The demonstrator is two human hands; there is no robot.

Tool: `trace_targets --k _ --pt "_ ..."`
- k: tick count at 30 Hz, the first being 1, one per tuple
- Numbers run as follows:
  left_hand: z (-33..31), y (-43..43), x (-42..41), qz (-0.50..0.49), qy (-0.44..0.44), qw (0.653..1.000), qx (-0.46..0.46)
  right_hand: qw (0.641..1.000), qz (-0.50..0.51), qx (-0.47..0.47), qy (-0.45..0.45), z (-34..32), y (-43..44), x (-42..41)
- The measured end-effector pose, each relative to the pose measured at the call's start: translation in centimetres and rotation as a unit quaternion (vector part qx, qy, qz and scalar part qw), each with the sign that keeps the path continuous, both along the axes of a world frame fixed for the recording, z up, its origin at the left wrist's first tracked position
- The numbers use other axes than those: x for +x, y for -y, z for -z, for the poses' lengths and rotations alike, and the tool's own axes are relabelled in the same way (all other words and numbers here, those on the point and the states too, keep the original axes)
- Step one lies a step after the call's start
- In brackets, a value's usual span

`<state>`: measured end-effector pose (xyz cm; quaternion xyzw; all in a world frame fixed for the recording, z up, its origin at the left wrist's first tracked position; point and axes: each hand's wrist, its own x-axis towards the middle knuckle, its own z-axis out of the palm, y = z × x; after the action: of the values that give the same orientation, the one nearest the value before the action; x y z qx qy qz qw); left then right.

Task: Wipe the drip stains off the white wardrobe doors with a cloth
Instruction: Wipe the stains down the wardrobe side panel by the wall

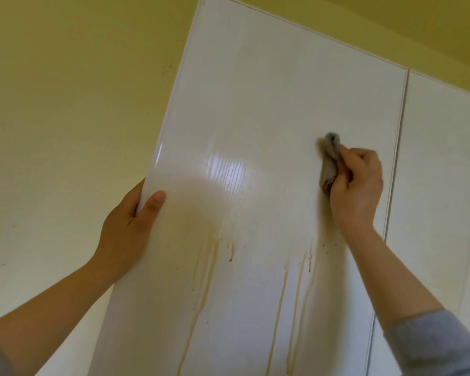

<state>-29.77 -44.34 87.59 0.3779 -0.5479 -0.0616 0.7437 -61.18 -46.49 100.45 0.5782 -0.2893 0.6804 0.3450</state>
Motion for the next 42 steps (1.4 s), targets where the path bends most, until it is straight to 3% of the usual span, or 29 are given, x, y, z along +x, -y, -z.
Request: trace_targets --k 8,10,14,19,26,31,36,42 --pt "-0.2 -0.6 -0.4 0.009 -0.006 1.0 0.009 0.998 -0.013 0.039 -0.053 12.4 -0.6 1.3" --pt "-0.3 -1.0 -0.6 0.007 -0.005 1.0 0.015 0.999 -0.015 0.035 -0.037 11.3 -1.4 1.1" --pt "-0.4 -1.1 -0.7 0.006 -0.005 1.0 0.013 0.996 0.014 0.0 0.082 3.8 -1.8 -1.6" --pt "-0.3 -1.1 -0.7 0.008 -0.01 1.0 0.015 0.995 0.059 0.03 0.082 -1.5 -0.4 -6.5" --pt "-0.1 -0.3 -0.4 -0.002 -0.01 1.0 0.008 0.997 0.004 0.017 0.079 7.9 0.7 -4.1" --pt "-0.2 -0.4 -0.3 0.009 -0.005 1.0 0.017 0.997 -0.035 0.071 0.006 15.1 -1.2 -1.0" --pt "1.4 -0.9 0.2 0.065 -0.016 0.997 0.037 0.989 -0.13 0.041 0.064 12.6 -4.6 1.2" --pt "5.0 -1.4 2.0 0.109 0.02 0.992 0.063 0.991 -0.11 0.019 -0.074 11.0 -5.3 8.6"
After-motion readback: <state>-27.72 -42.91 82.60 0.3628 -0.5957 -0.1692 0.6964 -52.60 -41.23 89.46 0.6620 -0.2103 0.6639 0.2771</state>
